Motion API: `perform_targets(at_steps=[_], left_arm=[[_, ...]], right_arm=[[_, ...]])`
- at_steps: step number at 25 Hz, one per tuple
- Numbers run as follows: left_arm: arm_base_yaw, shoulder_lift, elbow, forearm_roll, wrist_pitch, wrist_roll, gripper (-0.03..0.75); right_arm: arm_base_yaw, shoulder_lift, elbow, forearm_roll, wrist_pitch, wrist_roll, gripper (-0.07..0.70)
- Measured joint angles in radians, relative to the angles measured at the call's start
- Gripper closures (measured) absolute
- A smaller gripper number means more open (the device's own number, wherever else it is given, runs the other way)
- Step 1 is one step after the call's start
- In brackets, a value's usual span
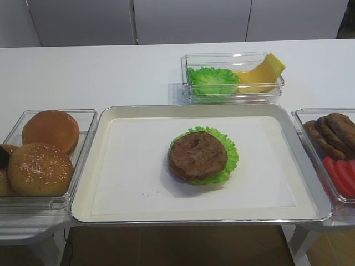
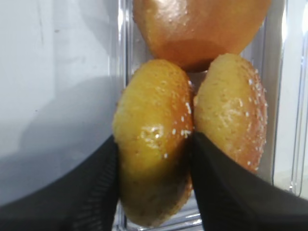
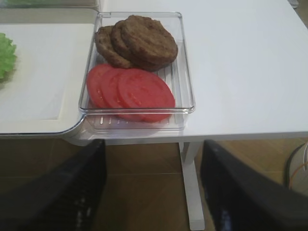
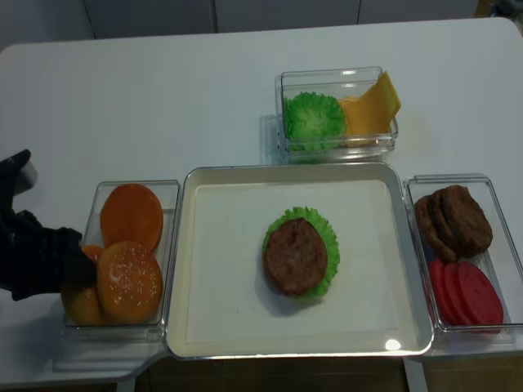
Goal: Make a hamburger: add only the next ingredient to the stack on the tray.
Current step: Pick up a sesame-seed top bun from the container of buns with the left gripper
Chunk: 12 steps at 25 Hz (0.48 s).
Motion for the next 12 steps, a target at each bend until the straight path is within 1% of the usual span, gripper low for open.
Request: perform_targets(at_steps=[12], left_arm=[[0.000, -0.007, -0.002, -0.002, 0.011, 0.012, 0.404]], right_arm=[[0.000, 0.000, 0.000, 0.000, 0.000, 0.000, 0.165]])
